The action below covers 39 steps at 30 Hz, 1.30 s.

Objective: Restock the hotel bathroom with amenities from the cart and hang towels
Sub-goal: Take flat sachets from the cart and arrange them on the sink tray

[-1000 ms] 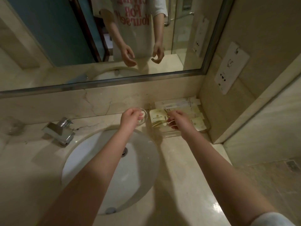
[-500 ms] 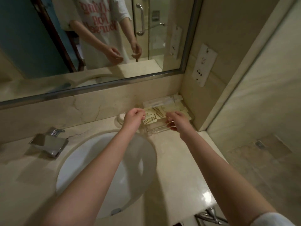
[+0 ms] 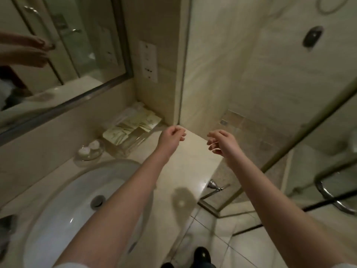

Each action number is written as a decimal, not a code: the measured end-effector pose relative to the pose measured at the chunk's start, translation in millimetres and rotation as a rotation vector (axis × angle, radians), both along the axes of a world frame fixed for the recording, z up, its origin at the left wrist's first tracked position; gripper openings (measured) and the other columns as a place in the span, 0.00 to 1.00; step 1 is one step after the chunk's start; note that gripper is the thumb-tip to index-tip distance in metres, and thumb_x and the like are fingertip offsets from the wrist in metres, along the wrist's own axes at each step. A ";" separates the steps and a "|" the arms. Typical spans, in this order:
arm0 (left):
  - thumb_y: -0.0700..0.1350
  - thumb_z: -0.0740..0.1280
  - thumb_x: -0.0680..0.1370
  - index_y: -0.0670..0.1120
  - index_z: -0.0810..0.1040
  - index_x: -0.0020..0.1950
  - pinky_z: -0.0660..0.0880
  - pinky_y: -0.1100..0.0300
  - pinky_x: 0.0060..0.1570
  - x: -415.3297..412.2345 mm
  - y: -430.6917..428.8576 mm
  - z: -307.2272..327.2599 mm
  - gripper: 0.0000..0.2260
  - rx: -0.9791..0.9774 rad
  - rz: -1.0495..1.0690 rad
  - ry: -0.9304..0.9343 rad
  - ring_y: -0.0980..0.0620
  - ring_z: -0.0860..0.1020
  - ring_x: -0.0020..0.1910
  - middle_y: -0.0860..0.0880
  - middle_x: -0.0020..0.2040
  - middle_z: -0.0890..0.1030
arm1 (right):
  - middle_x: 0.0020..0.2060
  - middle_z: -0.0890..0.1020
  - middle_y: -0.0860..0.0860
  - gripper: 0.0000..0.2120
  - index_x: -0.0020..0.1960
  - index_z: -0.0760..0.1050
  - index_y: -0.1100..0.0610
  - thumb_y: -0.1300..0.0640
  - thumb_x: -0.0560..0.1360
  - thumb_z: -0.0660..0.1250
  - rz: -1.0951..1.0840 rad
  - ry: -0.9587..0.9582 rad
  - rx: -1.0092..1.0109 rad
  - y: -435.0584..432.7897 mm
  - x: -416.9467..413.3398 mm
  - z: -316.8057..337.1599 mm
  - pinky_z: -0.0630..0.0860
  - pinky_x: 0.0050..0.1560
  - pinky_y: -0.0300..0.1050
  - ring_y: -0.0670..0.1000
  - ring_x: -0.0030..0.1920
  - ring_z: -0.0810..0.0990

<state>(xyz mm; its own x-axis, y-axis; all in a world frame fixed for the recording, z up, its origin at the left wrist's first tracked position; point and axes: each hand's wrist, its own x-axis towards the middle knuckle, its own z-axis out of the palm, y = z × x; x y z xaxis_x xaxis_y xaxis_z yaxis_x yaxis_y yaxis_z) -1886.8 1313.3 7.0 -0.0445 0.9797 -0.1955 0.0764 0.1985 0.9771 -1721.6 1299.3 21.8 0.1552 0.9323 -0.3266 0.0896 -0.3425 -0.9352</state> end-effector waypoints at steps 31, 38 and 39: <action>0.41 0.62 0.79 0.44 0.75 0.48 0.69 0.63 0.38 554.9 -414.7 14.7 0.03 0.055 -1.538 0.026 0.56 0.76 0.38 0.50 0.41 0.78 | 0.31 0.77 0.50 0.04 0.42 0.73 0.56 0.58 0.76 0.63 -1.497 -0.021 0.061 -561.2 388.1 3.5 0.69 0.34 0.40 0.47 0.29 0.74; 0.42 0.62 0.79 0.45 0.76 0.48 0.71 0.63 0.38 641.4 -515.5 18.8 0.04 0.095 -1.854 0.006 0.55 0.77 0.40 0.50 0.42 0.79 | 0.32 0.77 0.51 0.06 0.43 0.74 0.57 0.57 0.77 0.62 -1.773 -0.058 0.025 -659.7 428.0 9.5 0.69 0.30 0.37 0.48 0.30 0.73; 0.41 0.62 0.79 0.44 0.76 0.48 0.71 0.64 0.37 654.8 -525.8 21.1 0.04 0.096 -1.886 -0.012 0.56 0.77 0.39 0.50 0.41 0.79 | 0.32 0.77 0.51 0.06 0.42 0.73 0.56 0.57 0.77 0.63 -1.812 -0.071 0.027 -669.3 437.8 11.5 0.69 0.28 0.36 0.48 0.30 0.73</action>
<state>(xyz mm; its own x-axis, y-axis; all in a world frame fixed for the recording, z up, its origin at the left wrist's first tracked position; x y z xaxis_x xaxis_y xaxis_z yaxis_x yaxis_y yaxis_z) -1231.9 787.5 28.1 0.9570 -0.2559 -0.1369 0.0938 -0.1736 0.9803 -1283.8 630.0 33.2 0.8849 -0.3838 -0.2640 -0.3007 -0.0377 -0.9530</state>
